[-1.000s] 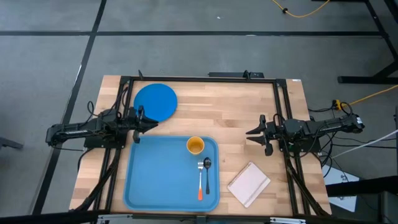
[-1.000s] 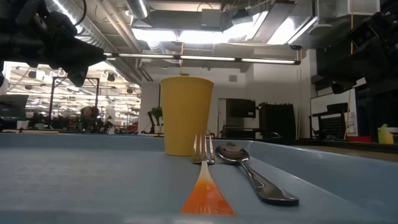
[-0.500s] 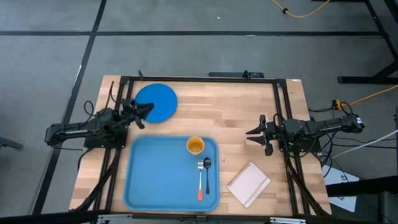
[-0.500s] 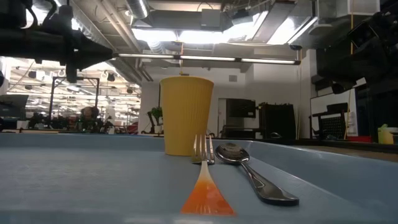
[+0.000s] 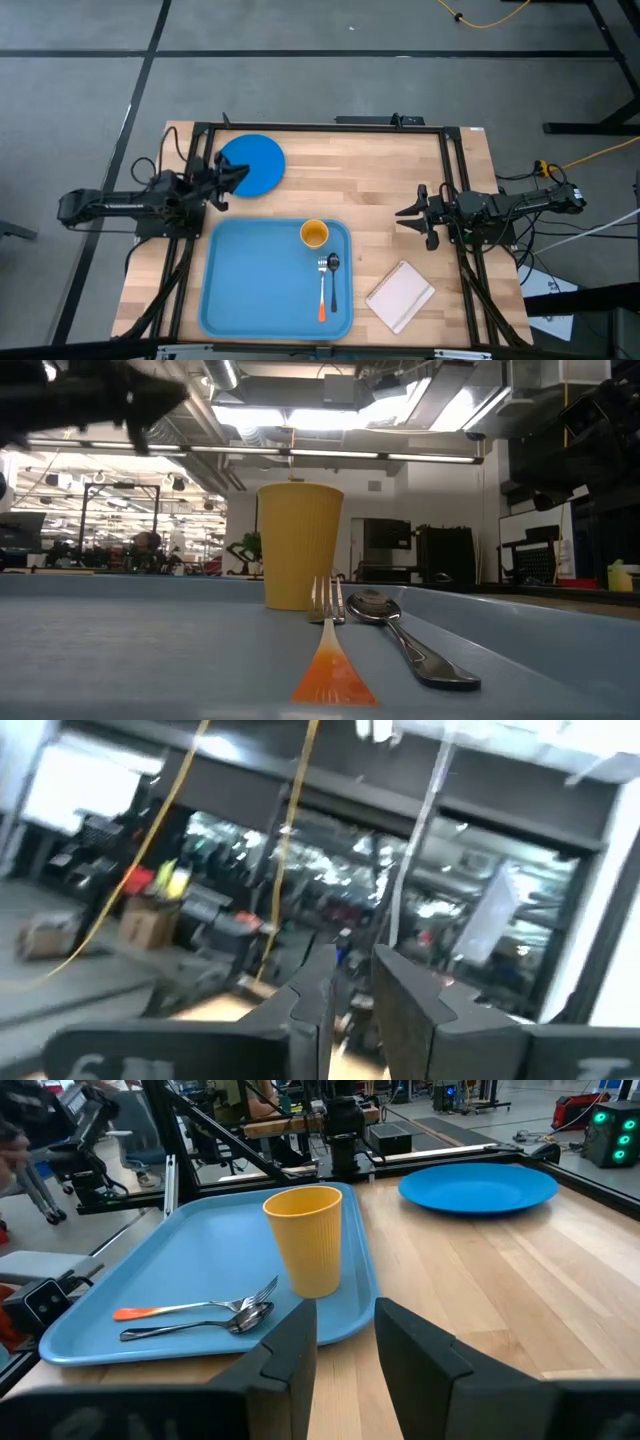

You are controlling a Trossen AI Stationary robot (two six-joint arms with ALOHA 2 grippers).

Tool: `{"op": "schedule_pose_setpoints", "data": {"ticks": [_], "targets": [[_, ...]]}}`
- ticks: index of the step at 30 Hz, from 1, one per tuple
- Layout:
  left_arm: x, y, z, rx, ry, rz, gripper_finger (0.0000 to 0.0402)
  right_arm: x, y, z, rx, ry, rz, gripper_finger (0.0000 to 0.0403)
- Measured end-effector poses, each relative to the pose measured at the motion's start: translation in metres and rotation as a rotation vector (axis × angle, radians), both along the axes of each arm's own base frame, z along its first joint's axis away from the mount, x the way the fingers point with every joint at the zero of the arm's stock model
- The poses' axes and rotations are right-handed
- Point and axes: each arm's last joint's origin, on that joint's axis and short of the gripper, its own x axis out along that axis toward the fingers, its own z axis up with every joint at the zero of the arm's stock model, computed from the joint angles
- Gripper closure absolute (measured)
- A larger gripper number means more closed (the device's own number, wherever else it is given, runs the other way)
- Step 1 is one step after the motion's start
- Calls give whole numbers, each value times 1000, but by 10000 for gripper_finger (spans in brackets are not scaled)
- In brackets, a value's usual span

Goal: Pick and place plate/cup/fork/spoon on tray
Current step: Put the blue plate on the blue tray

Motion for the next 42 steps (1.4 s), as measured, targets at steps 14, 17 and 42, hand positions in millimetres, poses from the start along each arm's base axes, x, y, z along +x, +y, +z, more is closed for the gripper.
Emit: {"op": "schedule_pose_setpoints", "data": {"ticks": [14,17,42], "targets": [[95,26,75,203,399,281,343,0,0,0,-1,-1,0,293],[111,42,56,79,550,429,343,0,0,0,0,-1,0,293],[98,44,32,-341,547,788,343,0,0,0,0,0,0,293]]}}
